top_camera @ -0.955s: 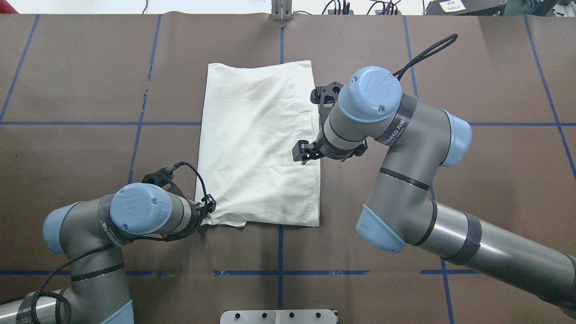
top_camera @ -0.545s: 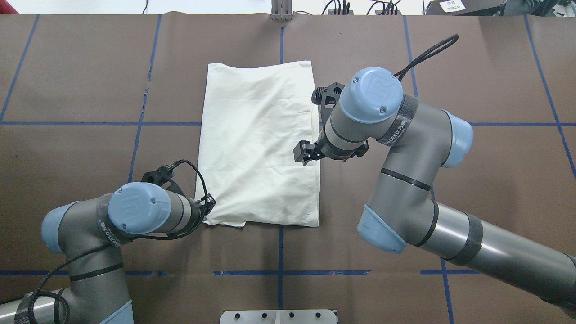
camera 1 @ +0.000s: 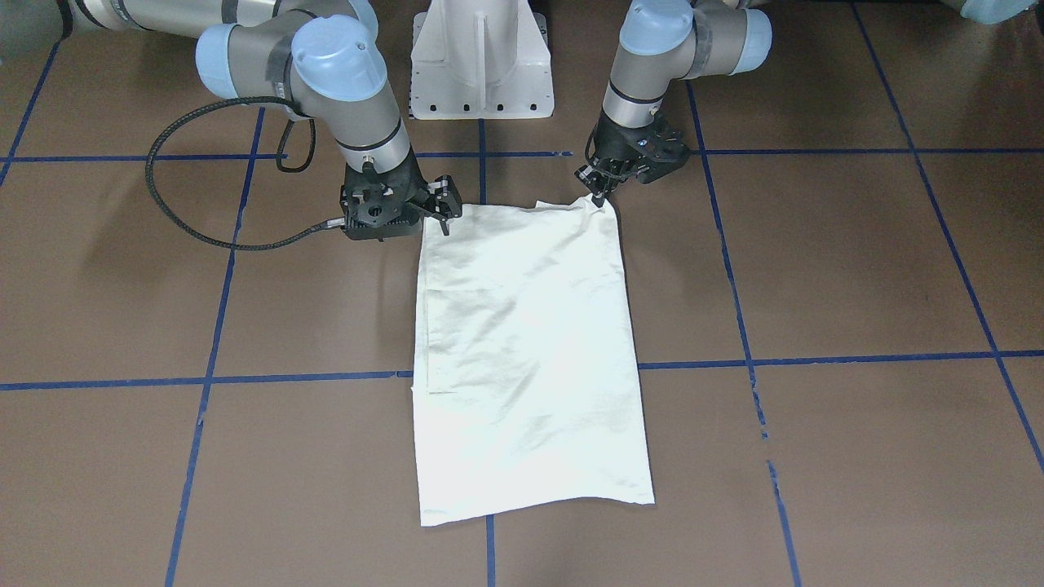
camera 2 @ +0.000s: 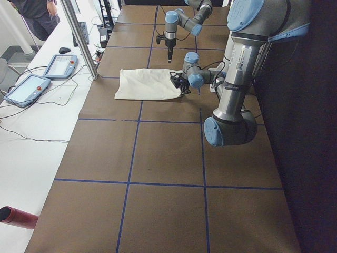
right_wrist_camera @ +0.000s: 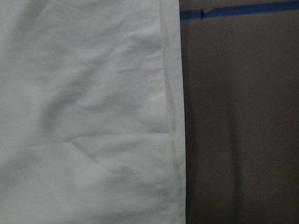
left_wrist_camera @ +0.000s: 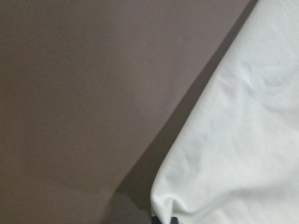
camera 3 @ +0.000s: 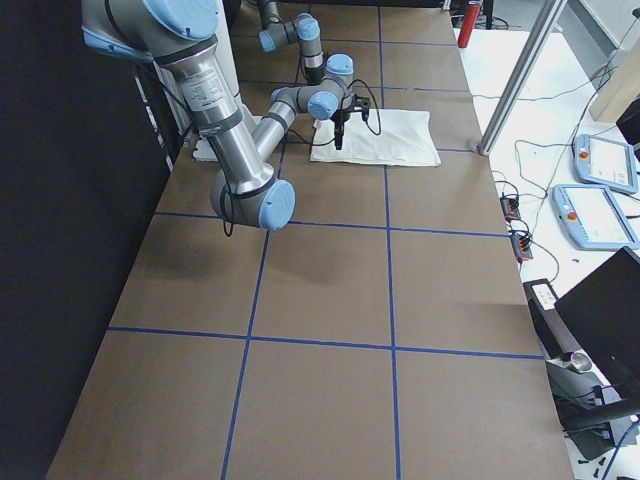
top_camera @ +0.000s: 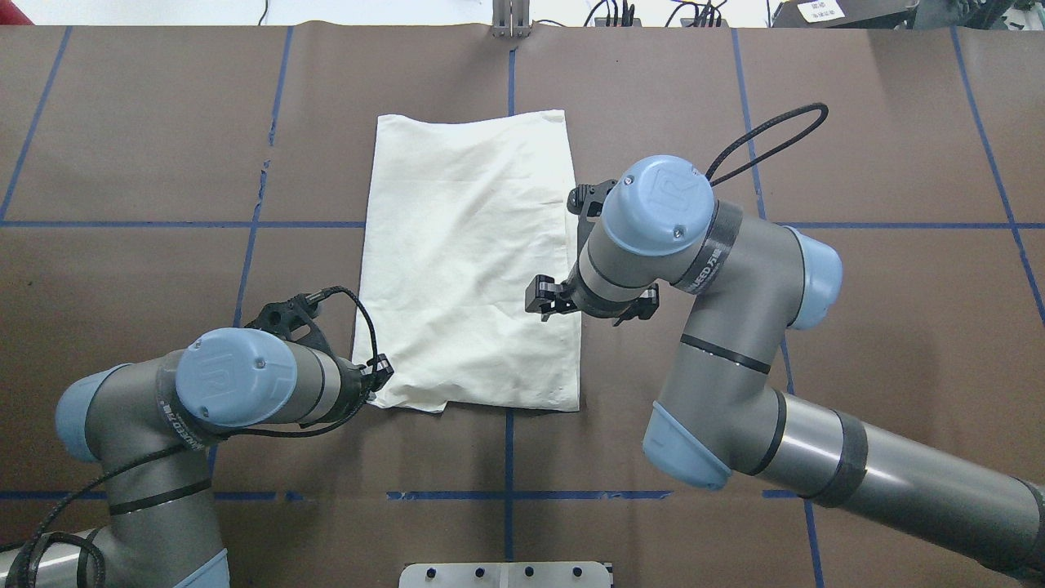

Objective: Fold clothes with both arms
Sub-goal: 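Move the right gripper to the other near corner and grasp both near corners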

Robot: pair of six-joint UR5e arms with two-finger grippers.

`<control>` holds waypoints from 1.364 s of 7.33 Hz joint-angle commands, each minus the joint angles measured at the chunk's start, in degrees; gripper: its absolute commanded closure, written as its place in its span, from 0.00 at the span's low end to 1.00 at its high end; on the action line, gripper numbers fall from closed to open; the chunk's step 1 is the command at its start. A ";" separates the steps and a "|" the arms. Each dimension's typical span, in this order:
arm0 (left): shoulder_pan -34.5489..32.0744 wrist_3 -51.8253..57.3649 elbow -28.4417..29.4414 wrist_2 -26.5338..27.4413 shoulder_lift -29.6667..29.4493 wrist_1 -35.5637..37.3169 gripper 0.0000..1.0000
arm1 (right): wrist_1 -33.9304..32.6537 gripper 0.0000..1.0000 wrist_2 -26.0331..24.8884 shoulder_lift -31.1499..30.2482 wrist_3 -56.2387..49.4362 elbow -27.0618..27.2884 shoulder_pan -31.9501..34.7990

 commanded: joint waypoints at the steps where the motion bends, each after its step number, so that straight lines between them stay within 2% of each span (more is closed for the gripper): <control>1: 0.08 1.70 -0.10 -0.09 -0.22 -0.46 1.00 | 0.08 0.00 -2.28 0.22 18.45 0.27 -4.34; 3: 0.17 1.70 0.34 0.00 -0.30 -0.73 1.00 | 1.30 0.00 -10.08 0.66 29.13 -1.13 -8.56; 5: 0.26 1.70 0.43 0.00 -0.39 -0.73 1.00 | 1.22 0.00 -11.43 4.25 34.35 -6.03 -9.11; 10: 0.26 1.70 0.43 0.00 -0.48 -0.73 1.00 | 1.13 0.00 -11.61 3.56 35.51 -8.16 -11.30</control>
